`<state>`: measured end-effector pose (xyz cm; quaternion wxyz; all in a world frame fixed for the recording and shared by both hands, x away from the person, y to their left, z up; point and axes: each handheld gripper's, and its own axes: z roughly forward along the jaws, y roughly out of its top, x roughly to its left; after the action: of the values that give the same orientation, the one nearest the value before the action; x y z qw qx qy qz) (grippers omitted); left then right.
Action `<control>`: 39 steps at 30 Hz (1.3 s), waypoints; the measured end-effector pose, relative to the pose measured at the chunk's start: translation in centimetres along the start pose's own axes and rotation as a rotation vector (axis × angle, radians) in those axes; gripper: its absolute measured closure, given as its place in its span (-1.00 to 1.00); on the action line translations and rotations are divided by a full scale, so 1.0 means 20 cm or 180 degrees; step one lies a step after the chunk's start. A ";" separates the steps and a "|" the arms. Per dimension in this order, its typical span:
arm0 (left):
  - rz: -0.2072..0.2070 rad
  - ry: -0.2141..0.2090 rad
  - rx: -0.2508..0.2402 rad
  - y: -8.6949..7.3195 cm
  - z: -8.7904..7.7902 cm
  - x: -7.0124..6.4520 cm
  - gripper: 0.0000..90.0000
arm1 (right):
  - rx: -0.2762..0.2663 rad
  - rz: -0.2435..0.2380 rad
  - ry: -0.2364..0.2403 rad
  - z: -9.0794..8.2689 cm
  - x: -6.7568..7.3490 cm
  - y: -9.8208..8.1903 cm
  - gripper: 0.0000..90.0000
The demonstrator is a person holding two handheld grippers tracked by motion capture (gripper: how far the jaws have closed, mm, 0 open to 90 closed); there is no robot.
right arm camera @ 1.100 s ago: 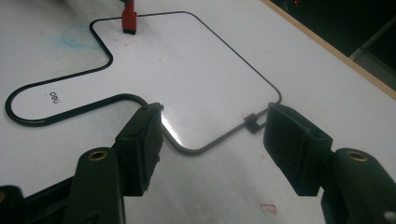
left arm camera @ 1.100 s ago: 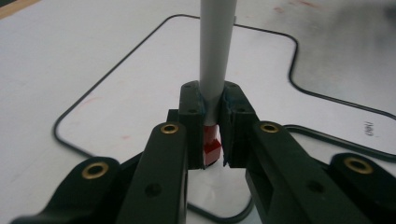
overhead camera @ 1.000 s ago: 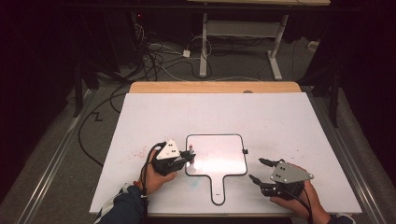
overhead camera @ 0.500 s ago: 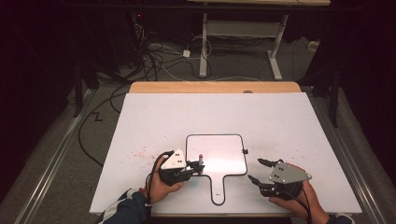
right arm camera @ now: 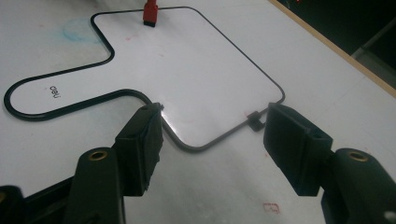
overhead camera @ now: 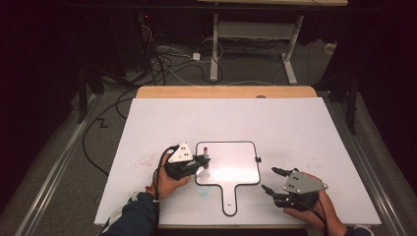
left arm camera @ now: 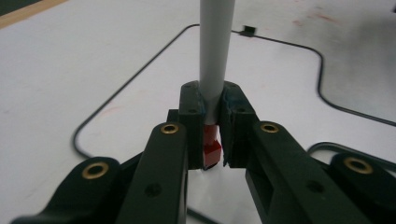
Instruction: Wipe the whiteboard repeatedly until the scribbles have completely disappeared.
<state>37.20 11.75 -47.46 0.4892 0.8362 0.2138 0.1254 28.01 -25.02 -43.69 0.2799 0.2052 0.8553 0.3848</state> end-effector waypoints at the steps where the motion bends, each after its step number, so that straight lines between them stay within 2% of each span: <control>1: -0.0038 -0.0010 -0.0011 0.00 0.00 0.01 0.75 | -0.0005 -0.0017 0.0002 0.00 0.00 0.00 -0.15; 3: -0.0043 -0.0033 -0.0009 -0.01 -0.01 -0.01 0.75 | -0.0014 -0.0022 -0.0012 -0.01 0.00 0.00 -0.15; 12: 0.0108 -0.0328 -0.0013 -0.01 0.00 -0.17 0.75 | -0.0007 -0.0031 -0.0001 0.00 0.00 0.01 -0.15; 16: 0.0249 -0.0380 0.0005 0.02 0.03 -0.21 0.75 | -0.0011 -0.0029 0.0002 0.00 0.00 0.01 -0.15; 25: 0.0242 -0.0385 -0.0020 0.08 0.14 -0.15 0.75 | 0.0007 -0.0042 0.0024 0.01 0.01 0.01 -0.15; 30: 0.0311 -0.0427 -0.0012 0.12 0.21 -0.17 0.75 | 0.0010 -0.0034 0.0022 0.01 0.00 0.00 -0.15; 36: 0.0394 -0.0405 0.0048 0.15 0.24 -0.18 0.75 | 0.0026 -0.0036 0.0021 0.02 0.00 0.00 -0.15; 39: 0.0420 -0.0312 0.0106 0.14 0.21 -0.15 0.75 | 0.0025 -0.0042 0.0006 0.01 0.00 0.00 -0.15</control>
<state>37.06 5.86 -47.05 0.4758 0.8616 0.1361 0.1127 28.07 -24.91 -43.83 0.2809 0.2003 0.8584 0.3797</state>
